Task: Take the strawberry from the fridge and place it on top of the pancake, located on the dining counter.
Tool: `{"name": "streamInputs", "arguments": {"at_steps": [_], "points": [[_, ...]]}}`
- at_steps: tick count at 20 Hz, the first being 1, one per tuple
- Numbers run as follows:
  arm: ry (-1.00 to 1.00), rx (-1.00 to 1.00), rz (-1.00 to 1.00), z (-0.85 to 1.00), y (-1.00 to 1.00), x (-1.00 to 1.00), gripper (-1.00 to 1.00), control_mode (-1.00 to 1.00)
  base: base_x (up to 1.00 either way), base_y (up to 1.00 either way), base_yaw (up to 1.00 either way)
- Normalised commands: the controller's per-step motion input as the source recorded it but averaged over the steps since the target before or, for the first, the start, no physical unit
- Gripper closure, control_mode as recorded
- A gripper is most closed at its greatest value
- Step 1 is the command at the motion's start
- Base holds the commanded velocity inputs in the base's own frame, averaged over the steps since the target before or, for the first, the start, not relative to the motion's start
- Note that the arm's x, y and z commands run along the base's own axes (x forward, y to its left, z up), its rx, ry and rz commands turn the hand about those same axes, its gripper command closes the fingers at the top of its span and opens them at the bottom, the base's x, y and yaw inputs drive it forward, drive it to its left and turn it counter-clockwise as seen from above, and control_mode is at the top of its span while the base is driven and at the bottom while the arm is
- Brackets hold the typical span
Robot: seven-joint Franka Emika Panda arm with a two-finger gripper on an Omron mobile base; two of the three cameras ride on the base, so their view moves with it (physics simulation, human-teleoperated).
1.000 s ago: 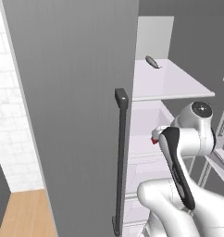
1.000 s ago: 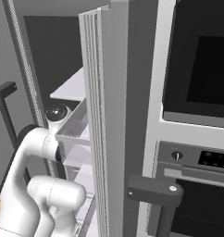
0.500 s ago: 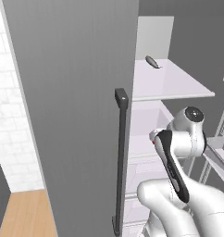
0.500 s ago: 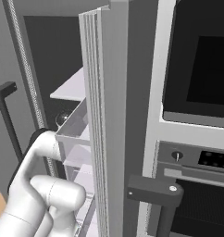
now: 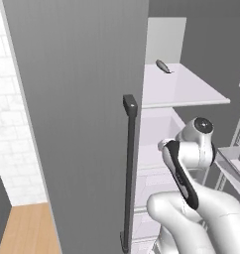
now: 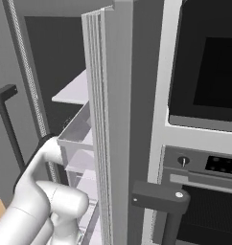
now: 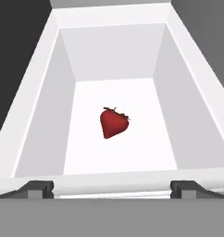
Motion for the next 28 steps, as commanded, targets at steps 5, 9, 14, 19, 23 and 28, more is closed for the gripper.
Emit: {"name": "streamInputs", "arguments": {"at_steps": [5,9,14,19,23,28], "points": [[0.0,0.0,0.0,-0.31,0.0,0.35,-1.0,-1.0,0.0,0.0,0.0],[0.0,0.0,0.0,-0.11,-0.05,0.31,-1.0,-1.0,0.0,0.0,0.0],[0.05,0.0,0.0,-0.04,-0.02,0.29,-1.0,-1.0,0.0,0.0,0.0],[0.01,0.0,0.0,-0.12,0.0,0.2,-1.0,-1.0,0.0,0.0,0.0],[0.0,0.0,0.0,-0.21,-0.04,0.01,-1.0,-1.0,0.0,0.0,0.0],[0.0,0.0,0.0,-0.25,0.0,0.04,-1.0,-1.0,0.0,0.0,0.0]]}}
